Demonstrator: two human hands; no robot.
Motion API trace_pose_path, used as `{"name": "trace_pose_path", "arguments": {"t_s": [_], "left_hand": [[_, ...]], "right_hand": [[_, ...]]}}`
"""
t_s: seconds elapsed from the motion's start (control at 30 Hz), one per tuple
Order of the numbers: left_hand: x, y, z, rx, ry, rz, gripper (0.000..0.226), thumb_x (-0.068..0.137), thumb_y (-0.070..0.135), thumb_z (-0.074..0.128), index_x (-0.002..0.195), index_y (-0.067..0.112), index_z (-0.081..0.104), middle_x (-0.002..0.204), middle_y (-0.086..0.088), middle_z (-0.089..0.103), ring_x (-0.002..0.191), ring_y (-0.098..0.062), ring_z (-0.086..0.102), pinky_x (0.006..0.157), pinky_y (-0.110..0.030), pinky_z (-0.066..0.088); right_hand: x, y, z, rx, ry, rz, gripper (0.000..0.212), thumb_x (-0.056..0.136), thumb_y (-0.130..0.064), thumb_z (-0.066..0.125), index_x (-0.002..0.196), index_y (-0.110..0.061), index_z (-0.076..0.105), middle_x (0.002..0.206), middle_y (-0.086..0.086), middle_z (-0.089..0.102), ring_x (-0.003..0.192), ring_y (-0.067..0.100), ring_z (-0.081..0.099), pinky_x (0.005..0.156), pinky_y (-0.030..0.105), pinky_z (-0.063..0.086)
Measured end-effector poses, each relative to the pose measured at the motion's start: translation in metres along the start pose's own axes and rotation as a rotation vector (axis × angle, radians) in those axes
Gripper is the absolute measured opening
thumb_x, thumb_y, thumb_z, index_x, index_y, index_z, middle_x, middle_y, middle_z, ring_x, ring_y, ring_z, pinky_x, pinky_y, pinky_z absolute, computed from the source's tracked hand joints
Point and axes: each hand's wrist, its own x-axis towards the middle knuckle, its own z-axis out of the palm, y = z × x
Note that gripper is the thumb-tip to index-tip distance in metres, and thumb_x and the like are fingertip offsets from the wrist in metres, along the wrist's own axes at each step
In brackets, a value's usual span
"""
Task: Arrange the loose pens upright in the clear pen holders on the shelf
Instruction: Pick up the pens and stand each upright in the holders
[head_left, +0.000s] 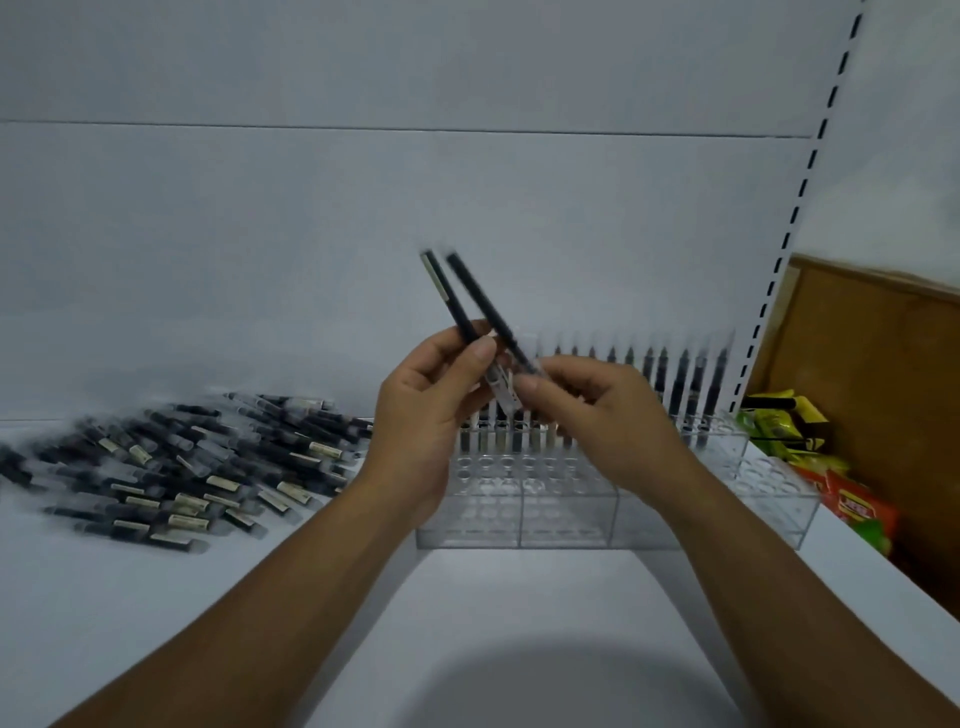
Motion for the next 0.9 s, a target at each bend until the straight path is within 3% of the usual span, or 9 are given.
{"name": "trace_pose_path", "arguments": {"t_s": [0.17, 0.3, 0.4, 0.57, 0.73, 0.9], "left_hand": [[-0.002, -0.002, -0.002, 0.059, 0.002, -0.022, 0.028, 0.076, 0.021, 0.065, 0.103, 0.017, 0.068, 0.093, 0.0, 0.075, 0.093, -0.012, 0.069, 0.081, -0.025, 0.055], [0.001, -0.002, -0.003, 0.069, -0.017, -0.055, 0.028, 0.075, 0.02, 0.064, 0.103, 0.016, 0.067, 0.091, 0.003, 0.074, 0.09, -0.01, 0.068, 0.083, -0.027, 0.055], [0.001, -0.003, -0.001, 0.086, -0.038, -0.069, 0.029, 0.076, 0.02, 0.064, 0.104, 0.015, 0.067, 0.091, 0.003, 0.074, 0.09, -0.011, 0.069, 0.084, -0.027, 0.056], [0.002, -0.003, 0.0, 0.104, -0.053, -0.083, 0.03, 0.076, 0.02, 0.063, 0.106, 0.014, 0.066, 0.09, 0.003, 0.074, 0.089, -0.01, 0.069, 0.082, -0.024, 0.056], [-0.001, -0.004, 0.0, 0.15, -0.103, -0.09, 0.028, 0.076, 0.022, 0.063, 0.103, 0.017, 0.067, 0.09, 0.004, 0.074, 0.089, -0.009, 0.068, 0.083, -0.025, 0.054], [-0.002, -0.004, 0.0, 0.13, -0.112, -0.095, 0.026, 0.075, 0.021, 0.064, 0.101, 0.018, 0.068, 0.09, 0.003, 0.074, 0.087, -0.009, 0.068, 0.08, -0.021, 0.055]], "right_hand": [[0.005, -0.003, -0.021, 0.302, 0.206, 0.054, 0.013, 0.089, -0.019, 0.067, 0.1, -0.025, 0.072, 0.07, -0.009, 0.07, 0.063, 0.0, 0.059, 0.057, 0.015, 0.047], [0.008, 0.0, -0.03, 0.503, 0.346, 0.036, 0.004, 0.088, -0.014, 0.068, 0.089, -0.016, 0.071, 0.072, -0.01, 0.067, 0.061, 0.003, 0.054, 0.055, 0.019, 0.043], [0.01, 0.002, -0.035, 0.625, 0.484, 0.041, 0.009, 0.087, -0.016, 0.07, 0.079, -0.018, 0.067, 0.074, -0.011, 0.065, 0.06, 0.007, 0.051, 0.054, 0.02, 0.043], [0.011, 0.014, -0.038, 0.16, 0.552, -0.08, 0.012, 0.092, -0.029, 0.066, 0.08, -0.03, 0.067, 0.077, 0.001, 0.069, 0.069, 0.021, 0.064, 0.065, 0.032, 0.057], [0.019, 0.023, -0.028, -0.034, 0.485, -0.107, 0.009, 0.092, -0.032, 0.066, 0.085, -0.027, 0.068, 0.077, -0.01, 0.068, 0.074, 0.017, 0.067, 0.071, 0.037, 0.058], [0.029, 0.029, -0.026, -0.104, 0.424, -0.059, 0.014, 0.092, -0.034, 0.066, 0.088, -0.021, 0.07, 0.077, -0.004, 0.069, 0.073, 0.017, 0.067, 0.07, 0.039, 0.057]]}}
